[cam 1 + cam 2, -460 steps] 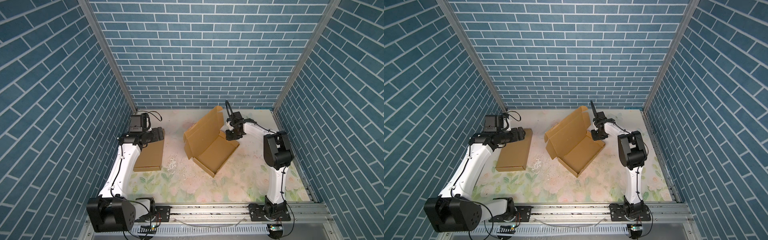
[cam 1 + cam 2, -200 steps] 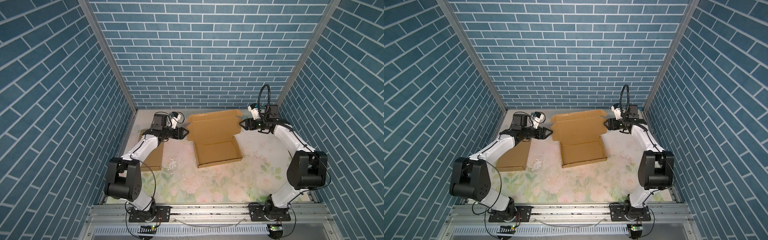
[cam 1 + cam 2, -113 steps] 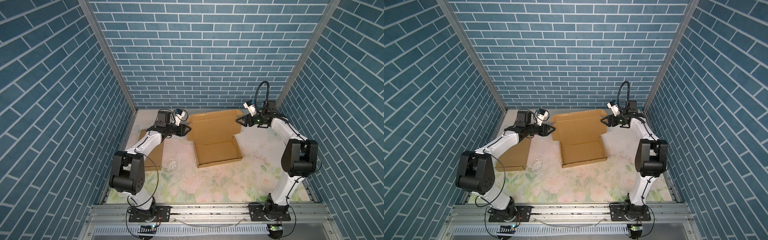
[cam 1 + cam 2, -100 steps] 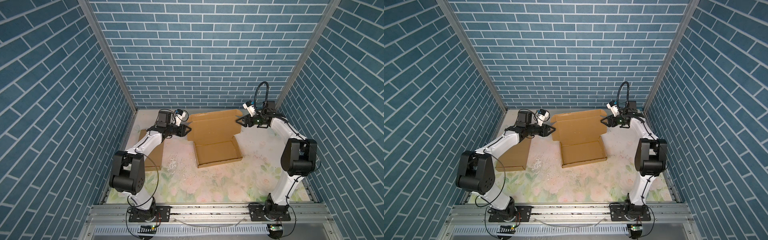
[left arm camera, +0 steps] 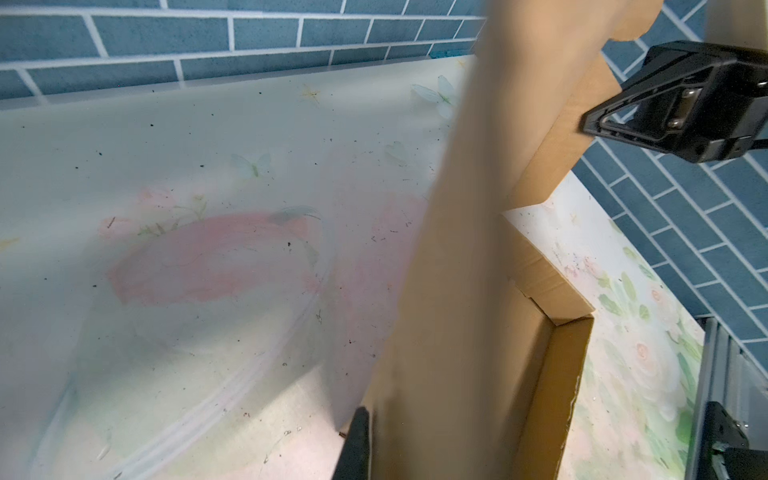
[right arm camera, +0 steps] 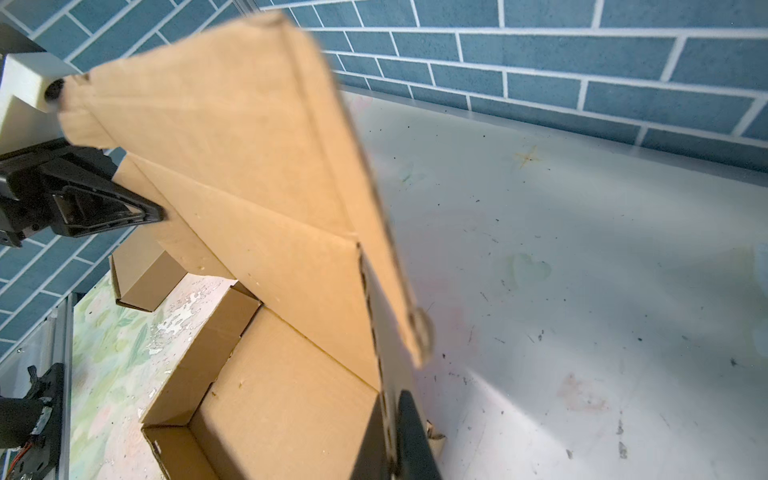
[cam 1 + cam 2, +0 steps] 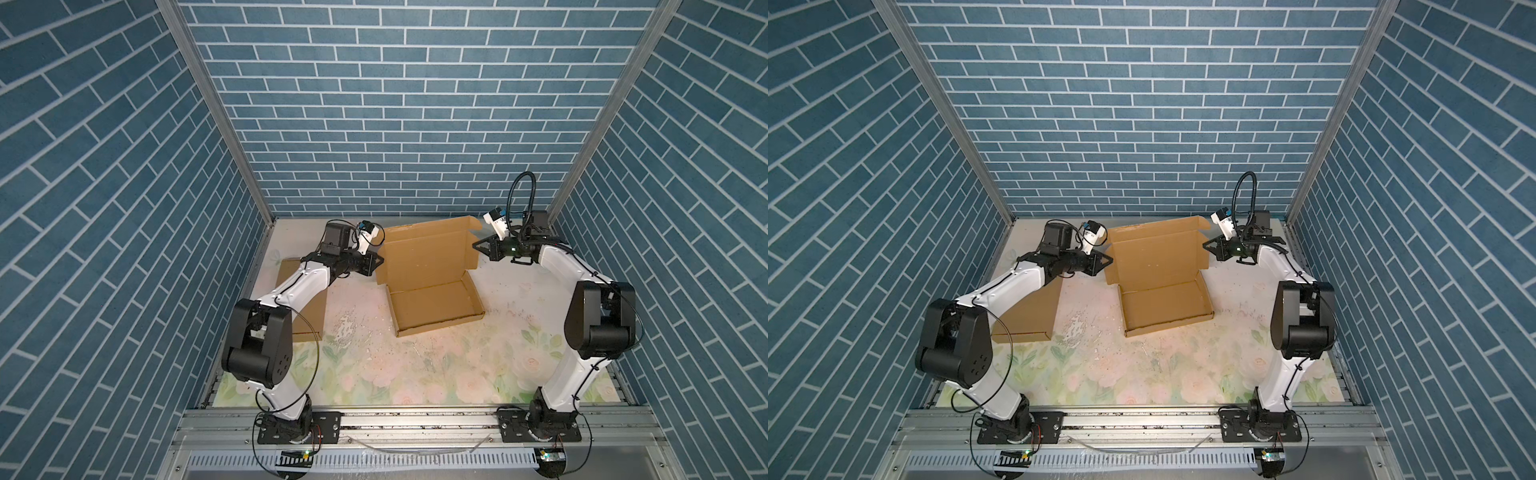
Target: Fold the paper box
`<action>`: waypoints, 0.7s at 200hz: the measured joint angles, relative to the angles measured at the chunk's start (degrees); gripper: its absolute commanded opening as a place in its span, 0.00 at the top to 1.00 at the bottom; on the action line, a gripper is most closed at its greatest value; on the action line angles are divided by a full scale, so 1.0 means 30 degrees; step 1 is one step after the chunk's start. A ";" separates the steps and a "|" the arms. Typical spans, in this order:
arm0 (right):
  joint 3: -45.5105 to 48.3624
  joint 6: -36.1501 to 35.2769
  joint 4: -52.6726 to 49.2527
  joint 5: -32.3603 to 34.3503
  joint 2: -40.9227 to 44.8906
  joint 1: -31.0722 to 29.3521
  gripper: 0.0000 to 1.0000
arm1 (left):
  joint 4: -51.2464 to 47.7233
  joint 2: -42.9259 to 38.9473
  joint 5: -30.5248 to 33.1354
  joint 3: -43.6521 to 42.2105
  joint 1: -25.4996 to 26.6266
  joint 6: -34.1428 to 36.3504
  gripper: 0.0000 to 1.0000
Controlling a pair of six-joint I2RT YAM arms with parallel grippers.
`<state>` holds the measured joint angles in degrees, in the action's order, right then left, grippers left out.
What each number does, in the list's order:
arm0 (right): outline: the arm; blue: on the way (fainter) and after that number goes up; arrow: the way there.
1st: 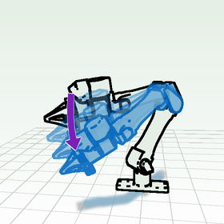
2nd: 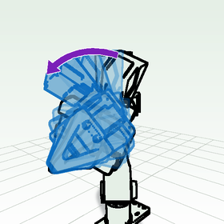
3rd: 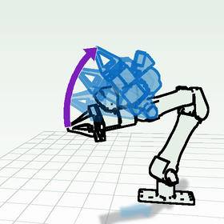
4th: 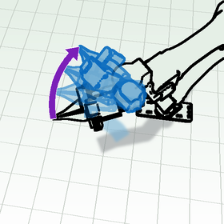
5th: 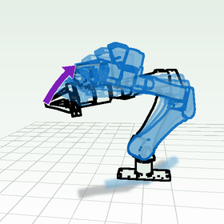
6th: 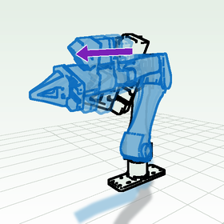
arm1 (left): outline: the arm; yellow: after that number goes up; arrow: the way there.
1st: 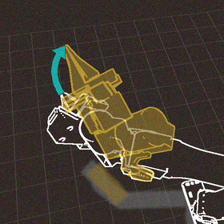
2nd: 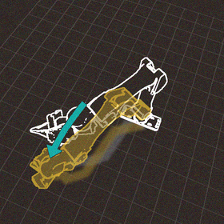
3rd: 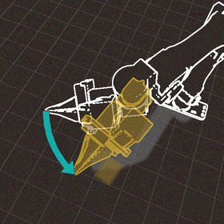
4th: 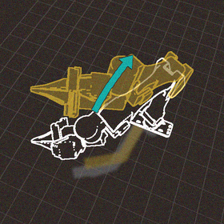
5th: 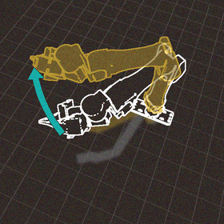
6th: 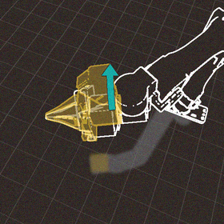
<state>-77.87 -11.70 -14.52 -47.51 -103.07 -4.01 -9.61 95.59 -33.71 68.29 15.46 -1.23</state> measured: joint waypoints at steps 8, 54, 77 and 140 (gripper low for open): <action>0.0648 0.0255 0.0612 0.0357 0.0481 -0.0109 1.00 | 0.0000 -0.0007 0.0357 0.0000 0.0109 0.0007 0.92; 0.4102 0.1406 0.3548 0.2368 0.2987 -0.0430 1.00 | 0.0546 -0.0007 0.2091 0.0087 0.0619 -0.0357 0.97; 0.6288 0.2492 0.5705 0.3920 0.4524 -0.0772 1.00 | 0.1188 -0.0007 0.3038 0.0102 0.1107 -0.0925 0.98; 1.0207 0.5370 1.1708 1.1300 0.6863 -0.2790 1.00 | 0.4240 0.0495 0.5770 0.0415 0.2718 -0.2703 0.97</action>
<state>-47.24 4.40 20.60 -13.61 -82.48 -12.38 3.11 97.08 -16.40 69.54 23.62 -9.34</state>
